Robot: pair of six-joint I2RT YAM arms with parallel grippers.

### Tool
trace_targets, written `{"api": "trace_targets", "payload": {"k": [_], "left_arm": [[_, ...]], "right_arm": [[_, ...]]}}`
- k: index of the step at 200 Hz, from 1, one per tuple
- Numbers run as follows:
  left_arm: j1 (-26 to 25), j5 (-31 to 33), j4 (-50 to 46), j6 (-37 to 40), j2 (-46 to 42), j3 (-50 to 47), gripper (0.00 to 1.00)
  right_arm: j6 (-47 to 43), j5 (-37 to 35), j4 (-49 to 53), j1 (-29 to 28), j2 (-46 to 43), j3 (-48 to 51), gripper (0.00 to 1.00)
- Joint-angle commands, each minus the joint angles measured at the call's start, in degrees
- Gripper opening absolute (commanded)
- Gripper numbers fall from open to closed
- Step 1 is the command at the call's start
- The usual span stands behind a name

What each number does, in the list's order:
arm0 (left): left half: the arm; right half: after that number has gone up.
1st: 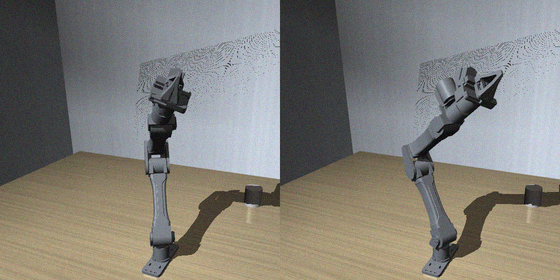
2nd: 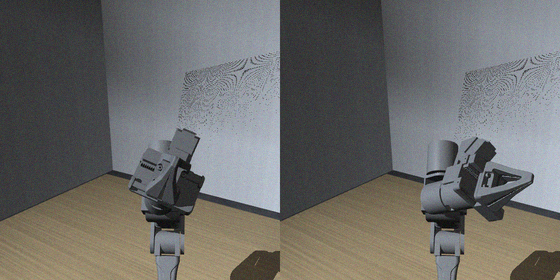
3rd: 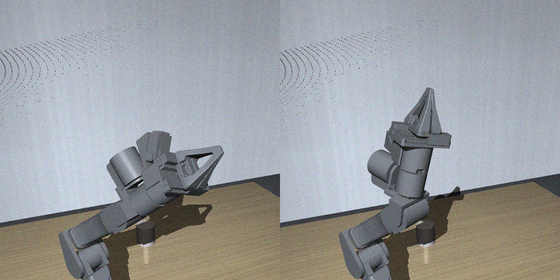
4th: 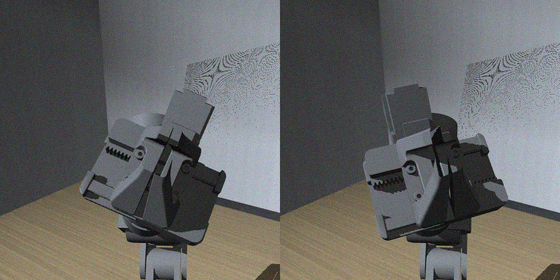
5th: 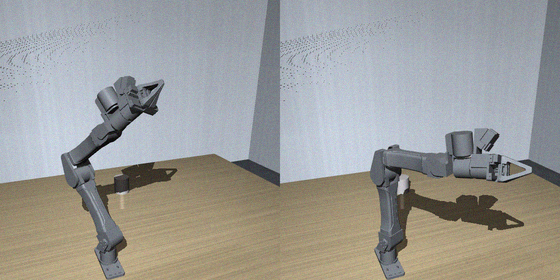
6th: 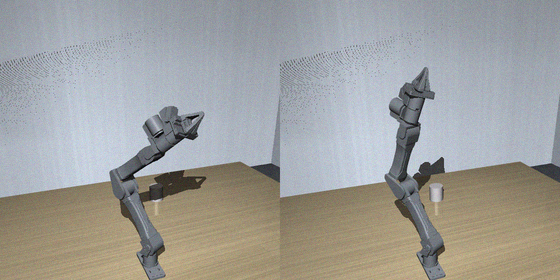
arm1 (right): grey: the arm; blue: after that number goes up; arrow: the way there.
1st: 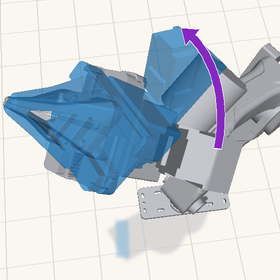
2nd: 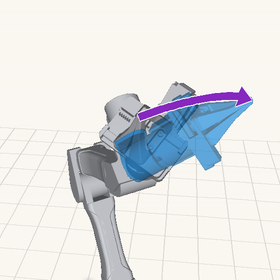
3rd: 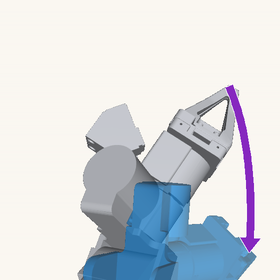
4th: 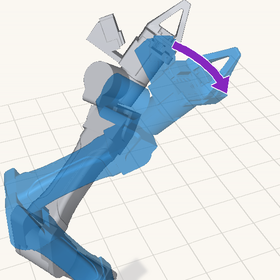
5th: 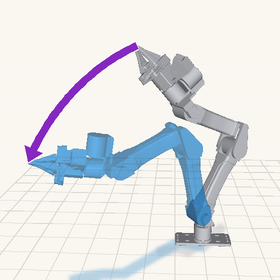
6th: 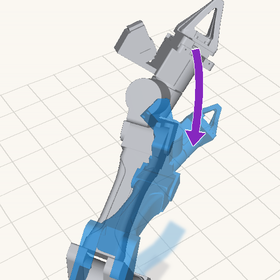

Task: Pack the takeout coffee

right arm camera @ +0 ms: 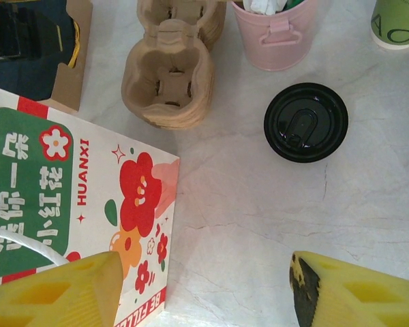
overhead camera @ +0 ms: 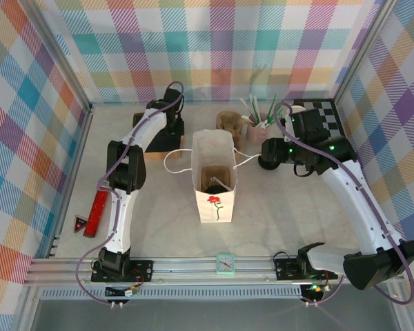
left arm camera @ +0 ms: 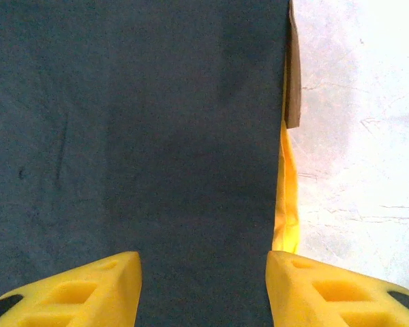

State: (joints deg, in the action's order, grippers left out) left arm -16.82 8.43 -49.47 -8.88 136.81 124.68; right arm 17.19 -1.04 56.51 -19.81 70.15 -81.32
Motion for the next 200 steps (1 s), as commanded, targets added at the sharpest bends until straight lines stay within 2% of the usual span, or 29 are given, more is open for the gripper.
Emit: {"api": "trace_targets", "payload": {"k": [1, 76, 200], "left_arm": [[-0.5, -1.0, -1.4, 0.4, 1.4, 1.8, 0.52], [-1.1, -1.6, -1.8, -0.3, 3.3, 4.5, 0.55], [-1.3, -1.0, -2.6, 0.4, 4.4, 4.8, 0.45]], "right_arm": [[0.0, 1.2, -1.5, 0.6, 0.8, 0.5, 0.65], [-0.1, 1.3, -1.7, 0.9, 1.0, 0.9, 0.64], [-0.2, 1.5, -1.5, 1.3, 0.5, 0.9, 0.62]]}}
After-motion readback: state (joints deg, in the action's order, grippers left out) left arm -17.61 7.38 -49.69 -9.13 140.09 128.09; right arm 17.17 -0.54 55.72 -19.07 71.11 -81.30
